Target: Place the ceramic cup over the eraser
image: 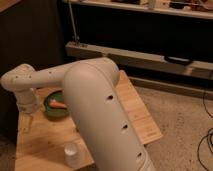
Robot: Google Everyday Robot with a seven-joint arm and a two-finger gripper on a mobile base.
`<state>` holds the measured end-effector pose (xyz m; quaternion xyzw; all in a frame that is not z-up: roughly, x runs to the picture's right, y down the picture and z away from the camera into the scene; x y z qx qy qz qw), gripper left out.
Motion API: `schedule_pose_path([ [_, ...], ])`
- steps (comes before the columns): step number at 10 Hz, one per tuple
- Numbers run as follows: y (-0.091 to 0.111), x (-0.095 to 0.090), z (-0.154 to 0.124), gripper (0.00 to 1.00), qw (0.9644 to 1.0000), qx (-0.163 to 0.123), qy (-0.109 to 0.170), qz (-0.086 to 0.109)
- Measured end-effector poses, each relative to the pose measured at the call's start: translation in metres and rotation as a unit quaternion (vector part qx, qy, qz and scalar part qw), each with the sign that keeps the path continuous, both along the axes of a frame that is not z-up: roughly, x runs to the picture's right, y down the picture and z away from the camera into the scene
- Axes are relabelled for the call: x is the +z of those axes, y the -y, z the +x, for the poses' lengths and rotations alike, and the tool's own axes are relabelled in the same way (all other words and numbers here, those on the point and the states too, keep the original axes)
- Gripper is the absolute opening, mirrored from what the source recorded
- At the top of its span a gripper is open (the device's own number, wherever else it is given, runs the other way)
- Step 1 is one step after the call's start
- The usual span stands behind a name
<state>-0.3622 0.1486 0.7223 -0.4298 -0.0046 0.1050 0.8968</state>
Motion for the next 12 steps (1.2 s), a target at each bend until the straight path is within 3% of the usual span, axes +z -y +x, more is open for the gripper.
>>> schedule_pose_path([
  [6, 0.002, 0.001, 0.003, 0.8, 1.0, 0.003, -0.002, -0.001],
  [8, 0.022, 0.018, 0.043, 0.8, 0.9992, 0.031, -0.027, 0.0],
  [10, 0.056, 0.048, 0.099, 0.8, 0.9967, 0.062, -0.052, 0.0],
  [11, 0.066, 0.055, 0.117, 0.8, 0.9959, 0.068, -0.06, 0.0],
  [12, 0.067, 0.055, 0.116, 0.8, 0.9959, 0.069, -0.059, 0.0],
])
